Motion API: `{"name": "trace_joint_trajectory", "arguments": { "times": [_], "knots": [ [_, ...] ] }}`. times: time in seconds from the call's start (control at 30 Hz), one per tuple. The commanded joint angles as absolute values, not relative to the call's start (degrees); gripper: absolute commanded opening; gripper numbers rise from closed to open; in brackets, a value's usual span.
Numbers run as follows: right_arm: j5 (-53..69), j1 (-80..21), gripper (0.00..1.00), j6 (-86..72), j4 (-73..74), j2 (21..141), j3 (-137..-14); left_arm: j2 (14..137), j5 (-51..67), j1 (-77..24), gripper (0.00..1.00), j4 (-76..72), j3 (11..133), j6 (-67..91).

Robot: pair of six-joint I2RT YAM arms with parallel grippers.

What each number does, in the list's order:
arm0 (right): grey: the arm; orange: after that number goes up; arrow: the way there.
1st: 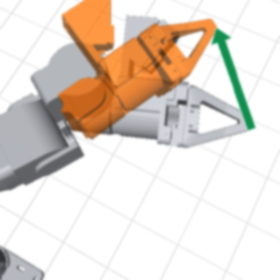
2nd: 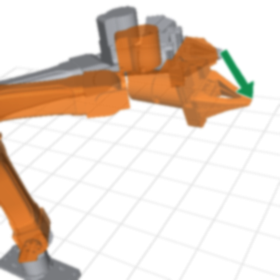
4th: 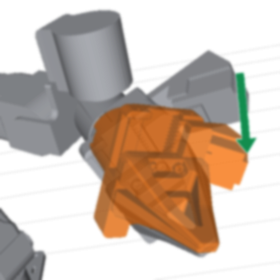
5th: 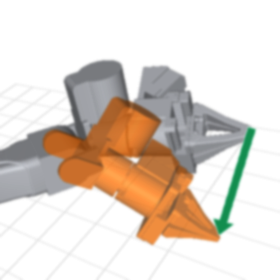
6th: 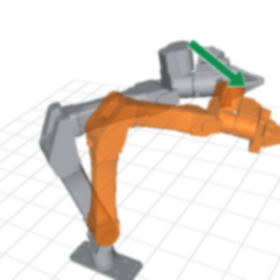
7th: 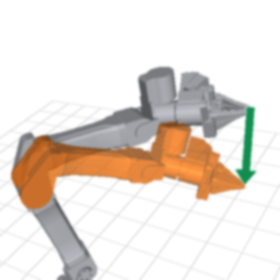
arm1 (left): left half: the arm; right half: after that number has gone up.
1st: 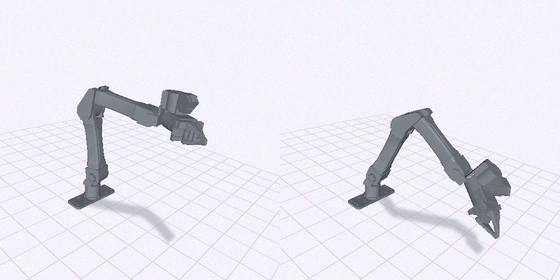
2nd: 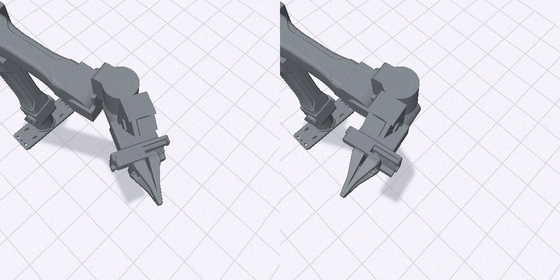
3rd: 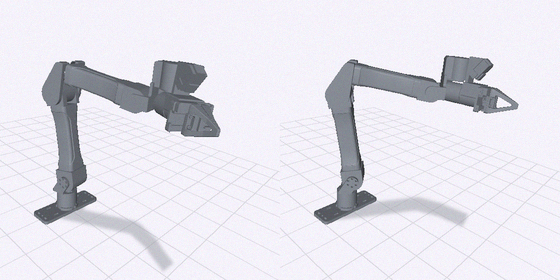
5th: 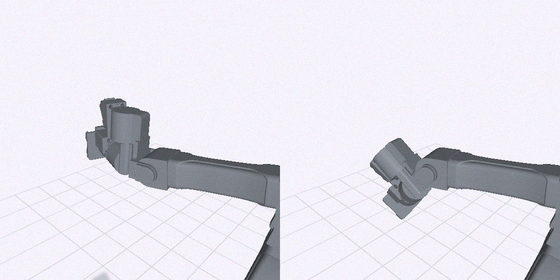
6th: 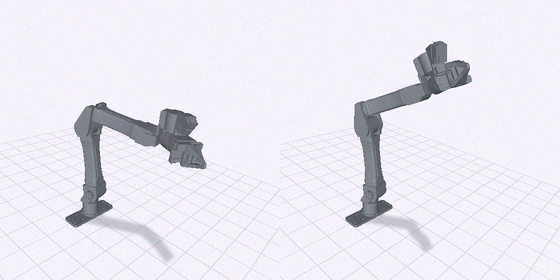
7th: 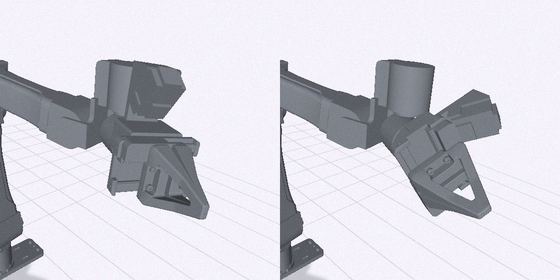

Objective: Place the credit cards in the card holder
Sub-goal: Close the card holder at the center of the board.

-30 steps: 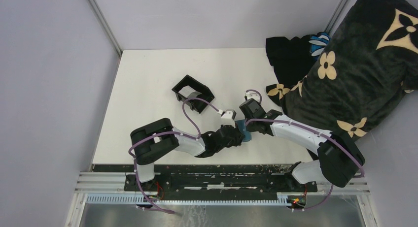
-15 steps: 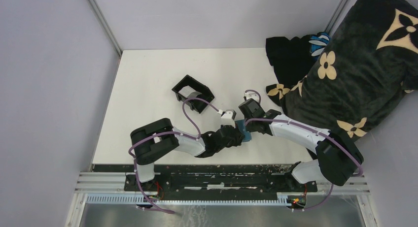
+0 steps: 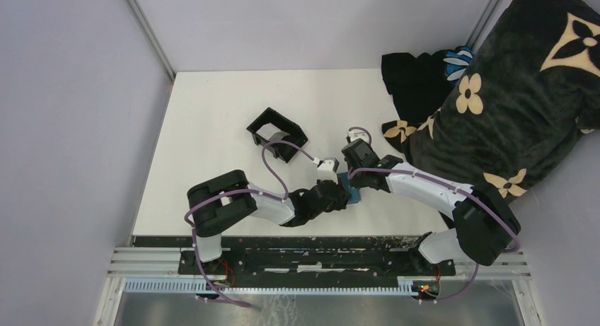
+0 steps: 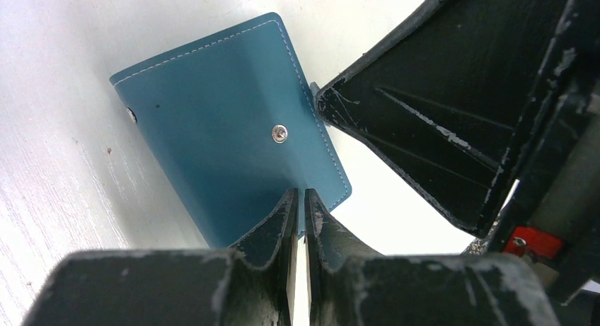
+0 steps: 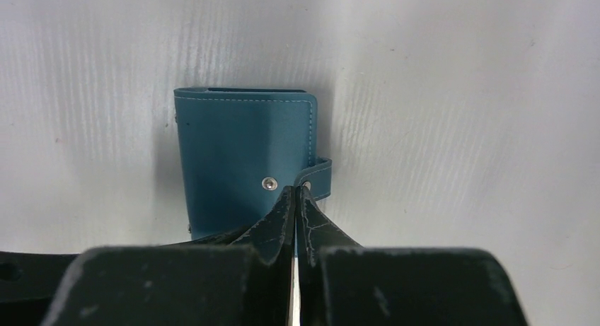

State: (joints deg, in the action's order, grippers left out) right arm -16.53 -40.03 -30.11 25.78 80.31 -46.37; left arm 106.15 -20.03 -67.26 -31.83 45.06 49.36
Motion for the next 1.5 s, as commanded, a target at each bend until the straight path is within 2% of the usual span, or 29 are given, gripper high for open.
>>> {"name": "trace_joint_trajectory", "arguments": {
  "times": [0.0,0.63,1.0,1.27,1.47],
  "knots": [
    [-14.0,-40.4,0.01,-29.8,23.6,80.9,-49.3,106.3,-22.4,-67.3,0.14,-28.3,45.3,46.2],
    [-12.3,-43.1,0.01,-29.8,22.4,85.5,-50.5,106.1,-23.5,-67.3,0.14,-29.1,44.2,46.2],
    [-11.9,-43.2,0.01,-30.2,20.6,88.1,-49.1,99.6,-25.0,-67.3,0.28,-29.0,42.1,46.2],
    [-12.5,-43.2,0.01,-30.2,20.4,88.8,-49.1,94.6,-26.6,-67.3,0.31,-28.6,40.5,46.9],
    [-12.8,-43.2,0.01,-30.2,20.4,88.4,-49.2,90.1,-36.1,-67.2,0.31,-27.5,36.1,47.3]
  ]
}}
